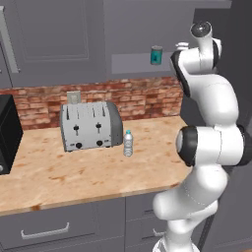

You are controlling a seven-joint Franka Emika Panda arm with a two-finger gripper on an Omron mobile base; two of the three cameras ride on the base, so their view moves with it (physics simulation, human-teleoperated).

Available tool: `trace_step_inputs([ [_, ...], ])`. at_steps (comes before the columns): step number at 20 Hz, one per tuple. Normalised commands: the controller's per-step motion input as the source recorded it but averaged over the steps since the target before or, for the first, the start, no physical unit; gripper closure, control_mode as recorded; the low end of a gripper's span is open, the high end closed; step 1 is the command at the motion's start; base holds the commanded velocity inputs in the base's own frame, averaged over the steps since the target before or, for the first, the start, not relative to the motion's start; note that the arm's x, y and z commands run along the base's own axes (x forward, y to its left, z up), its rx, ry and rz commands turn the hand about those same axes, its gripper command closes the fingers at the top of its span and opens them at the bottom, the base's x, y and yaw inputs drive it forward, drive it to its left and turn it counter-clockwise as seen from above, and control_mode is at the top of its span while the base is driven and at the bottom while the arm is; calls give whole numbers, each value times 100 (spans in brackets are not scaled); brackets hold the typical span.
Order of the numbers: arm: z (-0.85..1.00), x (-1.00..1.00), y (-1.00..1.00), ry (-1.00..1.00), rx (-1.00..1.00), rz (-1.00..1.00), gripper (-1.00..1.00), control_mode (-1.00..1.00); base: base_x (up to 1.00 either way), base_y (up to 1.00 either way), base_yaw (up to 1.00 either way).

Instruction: Restock the canned food cabinet by taking the new fresh canned food from the counter and placing it in the cabinet. Then, take the old canned food from the cabinet and place it on the counter.

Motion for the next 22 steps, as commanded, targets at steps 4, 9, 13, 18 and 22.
trace_step_inputs([
  [4, 0, 44, -14, 0, 0, -3, -100, -100, 0, 0, 0],
  [9, 0, 37, -17, 1, 0, 0, -100, -100, 0, 0, 0],
  [13, 0, 18, -22, 4, 0, 0, -100, -100, 0, 0, 0],
  [18, -1, 4, -21, 4, 0, -1, -100, -100, 0, 0, 0],
  [22, -5, 8, -7, 1, -1, -1, -100, -100, 0, 0, 0],
])
